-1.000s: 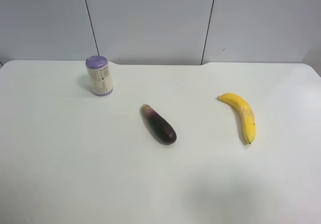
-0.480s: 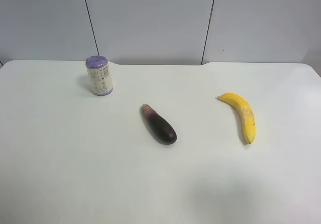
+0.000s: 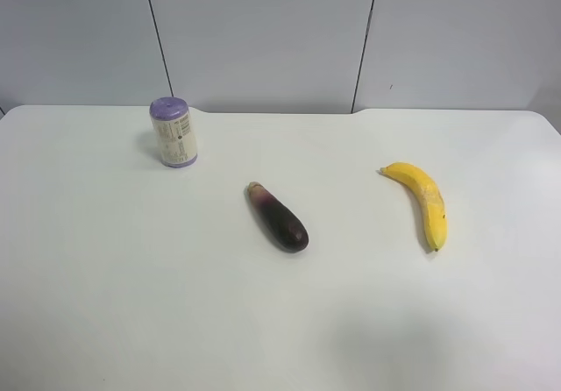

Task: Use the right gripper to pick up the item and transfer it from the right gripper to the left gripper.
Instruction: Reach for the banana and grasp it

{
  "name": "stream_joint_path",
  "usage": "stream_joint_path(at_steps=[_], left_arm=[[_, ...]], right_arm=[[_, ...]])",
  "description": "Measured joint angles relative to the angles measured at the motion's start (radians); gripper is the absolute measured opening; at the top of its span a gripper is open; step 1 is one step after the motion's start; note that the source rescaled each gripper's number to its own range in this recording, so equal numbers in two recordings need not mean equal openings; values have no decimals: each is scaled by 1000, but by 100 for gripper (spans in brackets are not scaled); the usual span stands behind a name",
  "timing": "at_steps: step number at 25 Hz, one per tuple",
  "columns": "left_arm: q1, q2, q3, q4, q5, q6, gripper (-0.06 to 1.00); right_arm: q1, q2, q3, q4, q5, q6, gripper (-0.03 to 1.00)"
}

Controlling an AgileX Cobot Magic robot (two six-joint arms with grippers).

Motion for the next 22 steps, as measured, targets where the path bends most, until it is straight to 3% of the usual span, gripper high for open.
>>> stream_joint_path(at_steps=[22], left_arm=[[0, 0, 0, -1, 0, 0, 100]], right_arm=[[0, 21, 0, 0, 1, 9, 100]])
